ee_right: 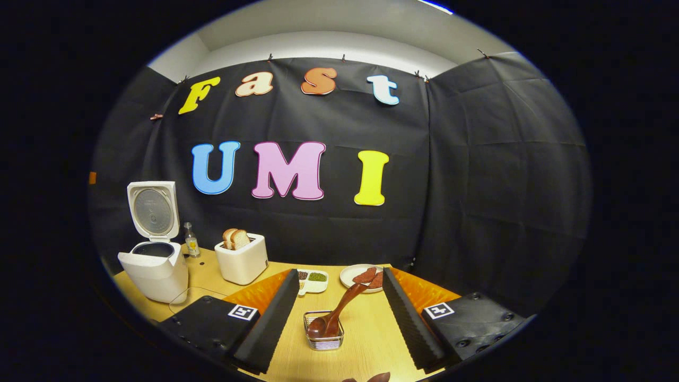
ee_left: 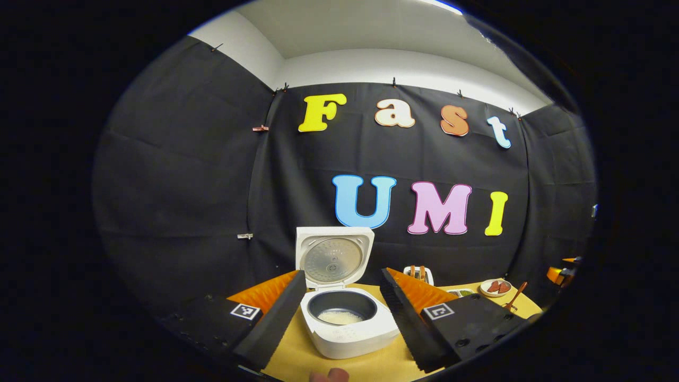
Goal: Close the left gripper, press the button to open the rice cooker; take a wooden spoon from the chopstick holder with the right hand, scoop a spoonful of rice and pour it into the rice cooker, then put the wooden spoon back into the chopstick holder.
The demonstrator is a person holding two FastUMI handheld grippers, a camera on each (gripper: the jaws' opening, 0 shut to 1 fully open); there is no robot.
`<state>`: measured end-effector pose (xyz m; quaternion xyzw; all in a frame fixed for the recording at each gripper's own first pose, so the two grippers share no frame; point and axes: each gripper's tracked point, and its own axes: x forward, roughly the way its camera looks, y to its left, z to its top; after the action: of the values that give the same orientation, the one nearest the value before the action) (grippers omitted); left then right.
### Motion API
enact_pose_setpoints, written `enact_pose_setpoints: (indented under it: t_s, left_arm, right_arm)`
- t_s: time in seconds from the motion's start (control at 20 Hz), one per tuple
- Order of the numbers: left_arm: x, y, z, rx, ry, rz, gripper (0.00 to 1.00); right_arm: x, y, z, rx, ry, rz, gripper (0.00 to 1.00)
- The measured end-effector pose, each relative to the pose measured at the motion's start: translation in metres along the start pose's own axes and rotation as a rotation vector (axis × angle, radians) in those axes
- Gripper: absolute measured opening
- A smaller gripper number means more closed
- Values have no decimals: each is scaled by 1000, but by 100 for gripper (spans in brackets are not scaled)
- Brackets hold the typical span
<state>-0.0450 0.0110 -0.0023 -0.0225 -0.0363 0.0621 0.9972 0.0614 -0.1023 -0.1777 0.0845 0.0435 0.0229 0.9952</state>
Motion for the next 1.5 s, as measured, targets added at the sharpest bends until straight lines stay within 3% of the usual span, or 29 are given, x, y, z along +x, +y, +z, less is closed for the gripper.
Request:
enact_pose_setpoints:
  t_s: [0.85, 0.95, 1.25, 1.3, 1.45, 1.5]
  left_arm:
    - [-31, -37, -3, 47, -4, 116, 96]
    - [-38, -35, -4, 48, -5, 132, 96]
    - [-51, -29, -11, 43, 17, 173, 96]
    - [-53, -26, -14, 35, 18, 183, 96]
    - [-58, -18, -16, 29, 23, 206, 96]
    - [-59, -17, -16, 33, 22, 209, 96]
  right_arm:
    - [100, -9, -122, 65, 190, 133, 98]
    - [111, -3, -137, 93, 230, 164, 93]
    - [129, 7, -181, 168, 371, 183, 50]
    - [131, 10, -178, 194, 370, 182, 35]
    - [129, 17, -174, 323, 375, 213, 22]
    - [128, 14, -176, 340, 386, 203, 13]
